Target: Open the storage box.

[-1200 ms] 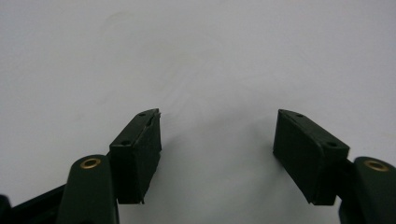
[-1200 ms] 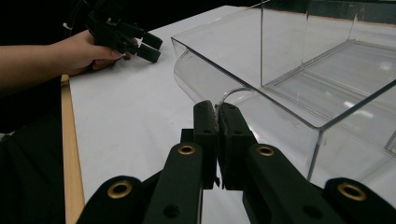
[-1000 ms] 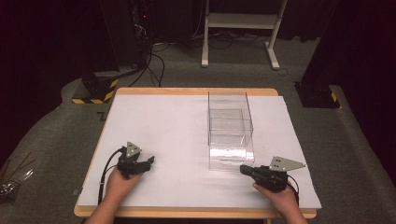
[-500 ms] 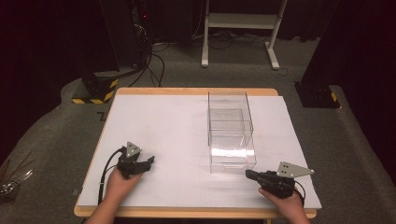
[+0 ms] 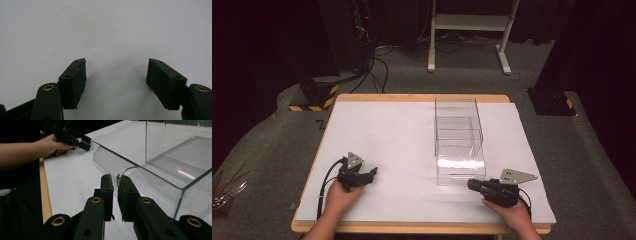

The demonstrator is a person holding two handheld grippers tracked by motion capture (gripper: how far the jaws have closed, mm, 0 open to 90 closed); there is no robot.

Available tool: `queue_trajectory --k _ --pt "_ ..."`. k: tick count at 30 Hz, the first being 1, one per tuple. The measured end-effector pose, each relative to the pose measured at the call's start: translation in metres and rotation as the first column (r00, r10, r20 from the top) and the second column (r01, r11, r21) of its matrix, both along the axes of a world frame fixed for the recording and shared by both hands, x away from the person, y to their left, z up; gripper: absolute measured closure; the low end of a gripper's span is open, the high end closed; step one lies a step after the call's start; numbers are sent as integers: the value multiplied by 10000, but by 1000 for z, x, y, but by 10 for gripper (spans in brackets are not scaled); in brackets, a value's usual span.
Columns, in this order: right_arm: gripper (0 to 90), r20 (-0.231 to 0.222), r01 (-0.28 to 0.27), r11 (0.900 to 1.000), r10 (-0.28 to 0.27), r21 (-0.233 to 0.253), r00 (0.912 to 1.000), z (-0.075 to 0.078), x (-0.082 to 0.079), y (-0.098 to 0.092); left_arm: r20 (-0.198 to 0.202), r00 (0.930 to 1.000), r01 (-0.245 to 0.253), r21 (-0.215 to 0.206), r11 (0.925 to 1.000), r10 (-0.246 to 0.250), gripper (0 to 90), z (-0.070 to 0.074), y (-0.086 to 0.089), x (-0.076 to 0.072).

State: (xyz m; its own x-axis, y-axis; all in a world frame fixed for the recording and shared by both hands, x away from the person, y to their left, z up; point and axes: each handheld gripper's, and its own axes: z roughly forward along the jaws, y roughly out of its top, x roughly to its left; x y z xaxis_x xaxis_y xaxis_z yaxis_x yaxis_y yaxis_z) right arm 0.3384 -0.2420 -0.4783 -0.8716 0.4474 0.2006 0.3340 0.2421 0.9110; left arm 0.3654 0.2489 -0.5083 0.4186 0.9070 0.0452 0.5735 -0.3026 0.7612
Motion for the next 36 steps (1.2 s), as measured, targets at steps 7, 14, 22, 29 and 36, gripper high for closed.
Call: queue_trajectory --k 7,14,22,29,36 --pt "849 39 -274 9996 274 -15 9996 1 -2 -2 4 10000 19 36 10000 -19 324 0 0 0" --pt "850 40 -486 9988 486 -10 9988 1 -8 -5 -7 10000 9 17 10000 -9 324 0 0 0" --pt "844 54 -595 9982 595 24 9982 0 -16 -9 7 10000 18 40 10000 -18 324 0 0 0" --pt "762 205 -290 9995 288 96 9994 3 -19 -13 3 10000 15 33 10000 -15 324 0 0 0" --pt "784 465 -47 9995 33 307 9989 9 -23 -23 9 10000 8 20 10000 -8 324 0 0 0"
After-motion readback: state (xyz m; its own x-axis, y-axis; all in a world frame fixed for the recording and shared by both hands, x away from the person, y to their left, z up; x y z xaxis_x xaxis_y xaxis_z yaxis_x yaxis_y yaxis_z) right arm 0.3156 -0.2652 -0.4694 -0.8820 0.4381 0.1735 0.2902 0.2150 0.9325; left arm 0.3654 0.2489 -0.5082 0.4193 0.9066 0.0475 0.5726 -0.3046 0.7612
